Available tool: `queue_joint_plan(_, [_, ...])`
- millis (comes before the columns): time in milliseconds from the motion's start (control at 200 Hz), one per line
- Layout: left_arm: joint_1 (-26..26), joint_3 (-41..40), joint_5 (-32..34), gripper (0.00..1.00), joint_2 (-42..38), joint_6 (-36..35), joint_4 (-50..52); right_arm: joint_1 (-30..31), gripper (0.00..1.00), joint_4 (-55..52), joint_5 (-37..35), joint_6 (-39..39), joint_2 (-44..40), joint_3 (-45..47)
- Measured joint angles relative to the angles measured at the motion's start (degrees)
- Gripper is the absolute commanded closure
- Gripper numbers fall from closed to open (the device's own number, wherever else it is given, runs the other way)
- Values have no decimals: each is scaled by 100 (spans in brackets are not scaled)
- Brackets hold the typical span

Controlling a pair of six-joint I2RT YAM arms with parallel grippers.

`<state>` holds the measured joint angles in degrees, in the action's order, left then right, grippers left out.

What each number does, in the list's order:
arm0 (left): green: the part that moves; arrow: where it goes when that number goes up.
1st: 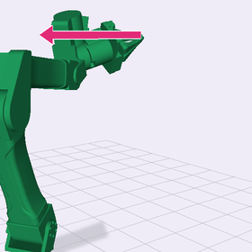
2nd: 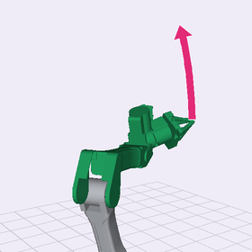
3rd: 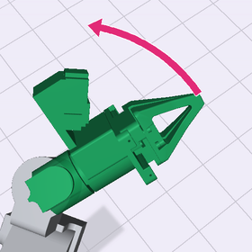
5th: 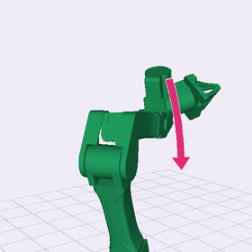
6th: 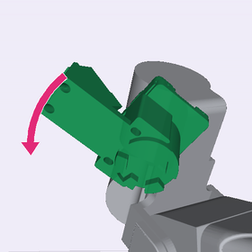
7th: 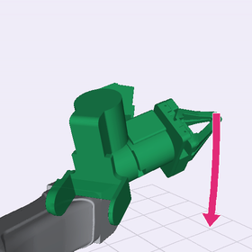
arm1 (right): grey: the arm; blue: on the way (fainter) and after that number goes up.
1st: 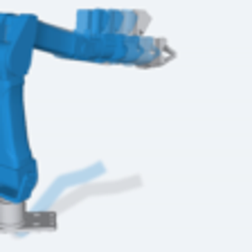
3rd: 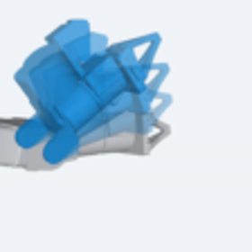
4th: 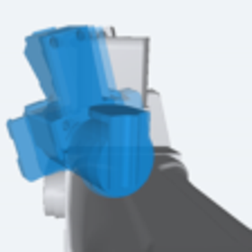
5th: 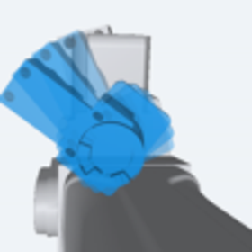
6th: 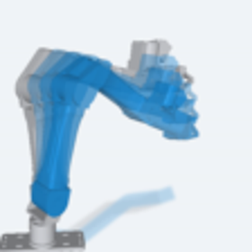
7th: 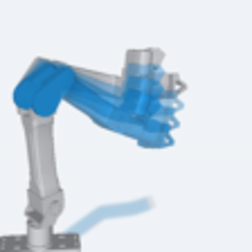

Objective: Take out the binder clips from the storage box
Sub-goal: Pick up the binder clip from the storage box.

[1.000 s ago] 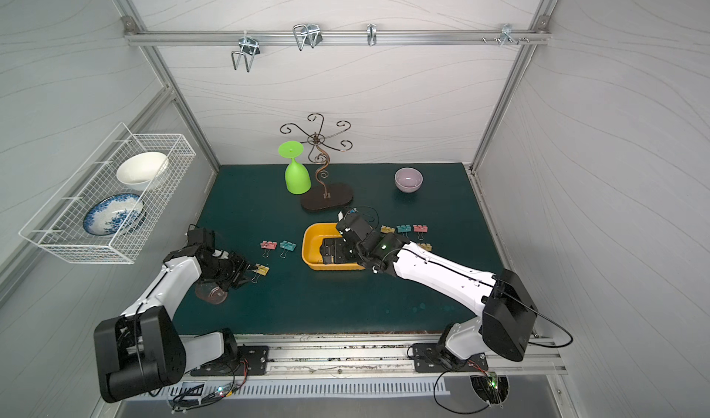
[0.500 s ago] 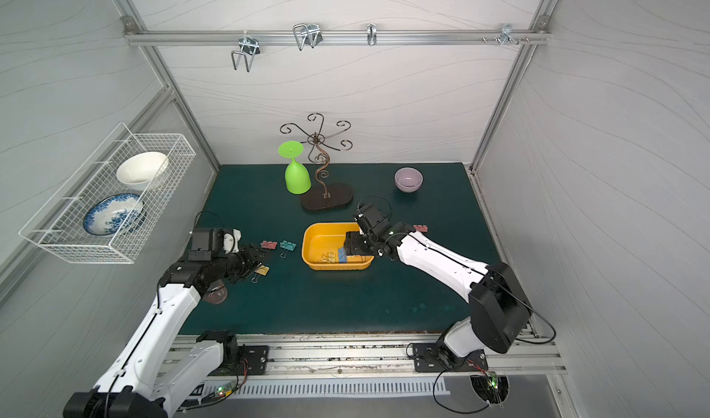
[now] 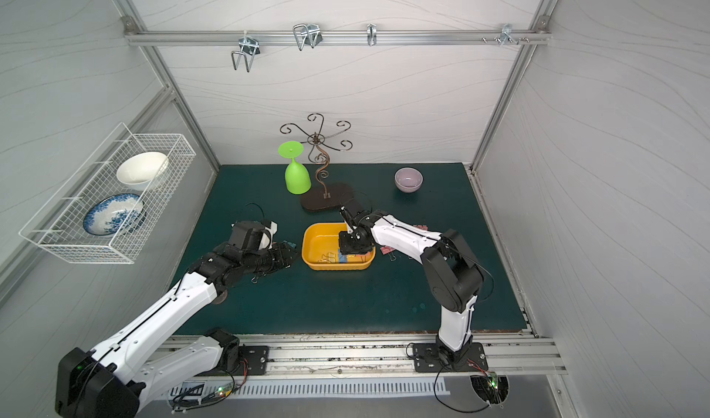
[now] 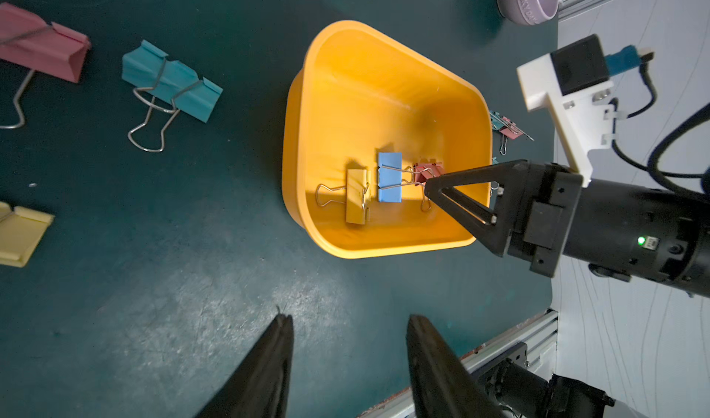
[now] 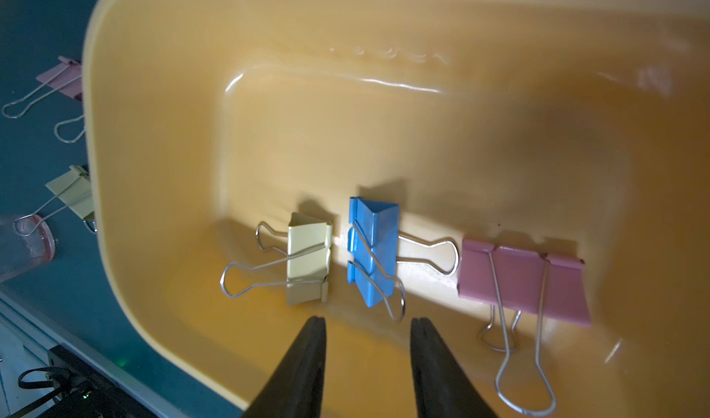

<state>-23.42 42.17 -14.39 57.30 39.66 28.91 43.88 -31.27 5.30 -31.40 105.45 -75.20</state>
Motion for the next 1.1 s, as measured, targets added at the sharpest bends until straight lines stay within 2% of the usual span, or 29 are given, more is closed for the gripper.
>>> queue_joint_plan(190, [0, 0, 50, 45, -17, -4, -2, -116, 76, -55, 140, 50, 236, -111])
queue_joint_plan(285, [0, 0, 72, 44, -20, -20, 0, -142, 88, -55, 236, 111, 310, -131])
queue_joint_plan(415, [0, 0, 162, 41, -31, -48, 22, -160, 100, -22, 398, 173, 313, -201])
queue_joint_plan(670, [0, 24, 723, 25, -369, -179, 302, -149, 100, -109, 68, 448, 50, -282])
queue_joint_plan(875, [0, 28, 1300, 2, -914, -302, 520, 13, 100, 48, -385, 776, -776, -208])
queue_joint_plan(986, [0, 28, 1687, 2, -1156, -295, 656, 310, 100, 398, -573, 1137, -1215, -50])
queue_joint_plan(1101, [0, 42, 2286, 2, -1346, -234, 986, 927, 100, 802, -809, 1818, -1419, 63])
